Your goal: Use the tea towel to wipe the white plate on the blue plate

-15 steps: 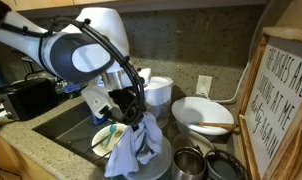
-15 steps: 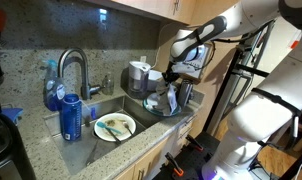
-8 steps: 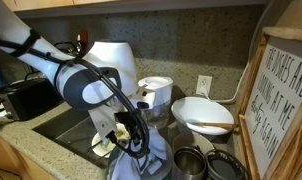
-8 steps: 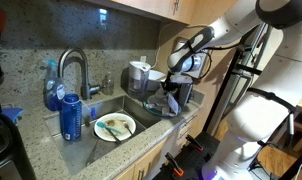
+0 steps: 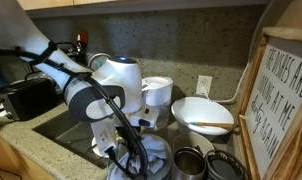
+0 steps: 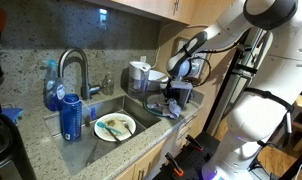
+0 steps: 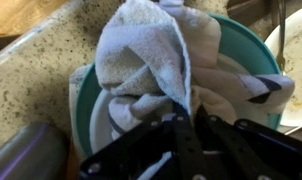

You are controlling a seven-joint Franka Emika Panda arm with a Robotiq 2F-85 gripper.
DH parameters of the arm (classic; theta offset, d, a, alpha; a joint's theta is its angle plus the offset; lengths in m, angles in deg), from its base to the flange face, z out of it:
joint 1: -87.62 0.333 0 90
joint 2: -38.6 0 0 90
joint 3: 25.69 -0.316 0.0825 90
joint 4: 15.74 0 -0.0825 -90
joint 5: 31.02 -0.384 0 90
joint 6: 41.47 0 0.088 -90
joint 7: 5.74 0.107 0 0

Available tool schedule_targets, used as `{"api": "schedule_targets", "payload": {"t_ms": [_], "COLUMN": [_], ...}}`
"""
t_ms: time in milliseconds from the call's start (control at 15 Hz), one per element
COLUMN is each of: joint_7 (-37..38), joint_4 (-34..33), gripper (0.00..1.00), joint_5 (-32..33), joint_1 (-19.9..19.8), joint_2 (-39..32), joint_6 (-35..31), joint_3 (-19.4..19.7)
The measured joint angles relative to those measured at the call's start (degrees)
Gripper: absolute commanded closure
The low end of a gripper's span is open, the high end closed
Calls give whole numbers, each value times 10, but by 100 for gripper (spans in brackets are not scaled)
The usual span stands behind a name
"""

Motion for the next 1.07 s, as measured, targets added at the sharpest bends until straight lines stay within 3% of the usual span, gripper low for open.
{"api": "schedule_targets", "payload": {"t_ms": [533,867,1067], "joint_7": [152,223,228], "joint_4": [-20,-34,-35], "gripper": [96,96,96], "joint_5": [180,251,230], "joint_1": [-16,-9,5], "joint_2": [0,-10,-29], "joint_6": [27,-67,-135], "joint_3": [23,16,7]}}
